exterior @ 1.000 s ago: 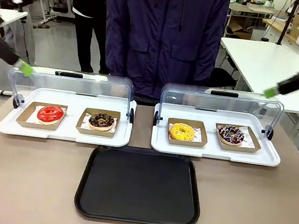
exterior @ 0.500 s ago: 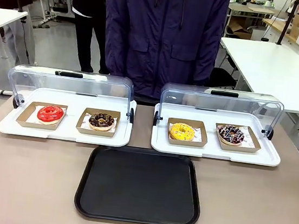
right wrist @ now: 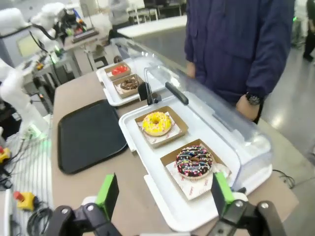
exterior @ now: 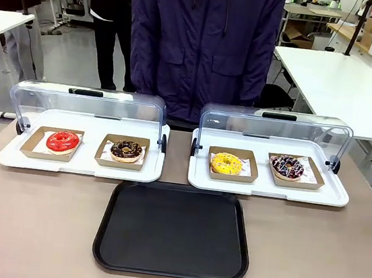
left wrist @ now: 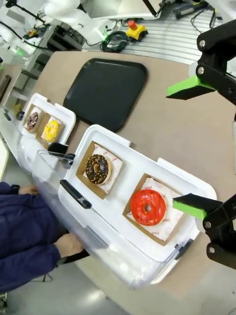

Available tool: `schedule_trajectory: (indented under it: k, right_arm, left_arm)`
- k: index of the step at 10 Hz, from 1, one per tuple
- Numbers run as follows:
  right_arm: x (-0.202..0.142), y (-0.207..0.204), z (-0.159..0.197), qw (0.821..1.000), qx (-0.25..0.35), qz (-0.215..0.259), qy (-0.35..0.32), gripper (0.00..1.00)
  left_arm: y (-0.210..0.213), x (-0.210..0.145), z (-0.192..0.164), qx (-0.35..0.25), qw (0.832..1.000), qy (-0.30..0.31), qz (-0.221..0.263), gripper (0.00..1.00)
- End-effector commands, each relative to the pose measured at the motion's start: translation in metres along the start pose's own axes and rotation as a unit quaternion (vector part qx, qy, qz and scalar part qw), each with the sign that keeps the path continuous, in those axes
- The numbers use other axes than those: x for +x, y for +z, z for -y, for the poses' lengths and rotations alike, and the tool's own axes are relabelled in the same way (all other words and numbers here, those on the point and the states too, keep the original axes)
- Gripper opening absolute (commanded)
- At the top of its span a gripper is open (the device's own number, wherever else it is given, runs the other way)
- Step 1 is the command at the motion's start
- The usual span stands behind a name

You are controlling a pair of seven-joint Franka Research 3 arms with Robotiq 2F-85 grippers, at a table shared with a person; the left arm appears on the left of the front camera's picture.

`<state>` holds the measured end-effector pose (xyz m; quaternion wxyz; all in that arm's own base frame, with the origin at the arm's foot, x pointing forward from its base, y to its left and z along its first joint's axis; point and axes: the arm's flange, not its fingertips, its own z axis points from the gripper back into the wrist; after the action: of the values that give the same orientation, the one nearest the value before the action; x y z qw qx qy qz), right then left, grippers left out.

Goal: Move the fourth donut from the left to the tray.
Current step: Pick up the Paper togo box containing the Donut indicated by the person and place it on the Handle tray.

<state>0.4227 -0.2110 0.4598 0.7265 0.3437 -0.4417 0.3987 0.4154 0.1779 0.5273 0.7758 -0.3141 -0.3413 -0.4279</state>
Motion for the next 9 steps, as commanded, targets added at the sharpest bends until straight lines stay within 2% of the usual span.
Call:
schedule_trajectory:
  k: [1,5,6,9]
  right_arm:
    - [0.013,0.004,0.004,1.0,-0.002,0.003,0.009,1.0]
    - [0.015,0.004,0.006,1.0,-0.013,-0.007,-0.022,1.0]
    - [0.009,0.005,0.006,1.0,-0.005,-0.01,0.003,1.0]
    - [0.009,0.005,0.006,1.0,-0.005,-0.01,0.003,1.0]
  left_arm:
    - [0.006,-0.005,-0.011,-0.014,0.999,-0.019,0.025,1.0]
    - [0.012,-0.018,-0.028,-0.019,0.999,0.002,0.041,1.0]
    - [0.007,-0.02,-0.022,-0.013,1.0,0.002,0.028,1.0]
    - [0.007,-0.02,-0.022,-0.013,1.0,0.002,0.028,1.0]
